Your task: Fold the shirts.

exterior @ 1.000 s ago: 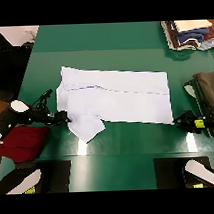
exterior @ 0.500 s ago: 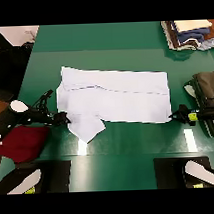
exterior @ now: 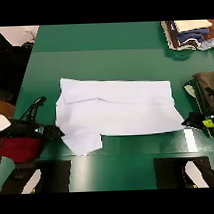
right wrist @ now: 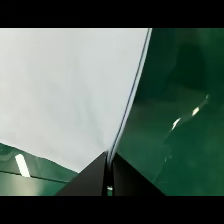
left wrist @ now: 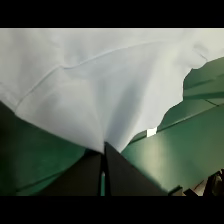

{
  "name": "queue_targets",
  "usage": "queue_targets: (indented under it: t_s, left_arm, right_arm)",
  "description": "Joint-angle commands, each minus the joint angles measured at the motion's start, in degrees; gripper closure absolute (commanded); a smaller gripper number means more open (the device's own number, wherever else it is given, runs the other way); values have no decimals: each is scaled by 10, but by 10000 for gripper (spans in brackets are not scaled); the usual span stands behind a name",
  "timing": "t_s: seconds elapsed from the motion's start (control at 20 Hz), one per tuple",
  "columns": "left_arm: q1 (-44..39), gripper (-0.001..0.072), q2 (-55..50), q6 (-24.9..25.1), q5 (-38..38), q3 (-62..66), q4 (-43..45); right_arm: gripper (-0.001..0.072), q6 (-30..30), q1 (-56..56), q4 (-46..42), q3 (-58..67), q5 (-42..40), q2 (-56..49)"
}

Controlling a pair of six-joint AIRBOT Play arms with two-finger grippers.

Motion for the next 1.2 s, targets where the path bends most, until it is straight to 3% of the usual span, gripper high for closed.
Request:
queue_targets:
  t_s: [0.0,0.1,0.25,0.7,1.15]
  left_arm:
    - [0,682,64,-39,-100,-5,-10]
    - [0,681,61,-38,-69,24,-13]
    - [0,682,40,-22,55,75,-13]
    - [0,680,-224,71,215,199,-16]
    - [0,680,-395,96,324,286,-43]
  right_arm:
    - [698,25,1,-42,2,49,87]
    - [699,40,1,-37,7,38,115]
    - [698,41,1,-26,34,12,102]
    - [698,42,108,-8,177,-83,-179]
    - [698,68,139,30,301,-118,-374]
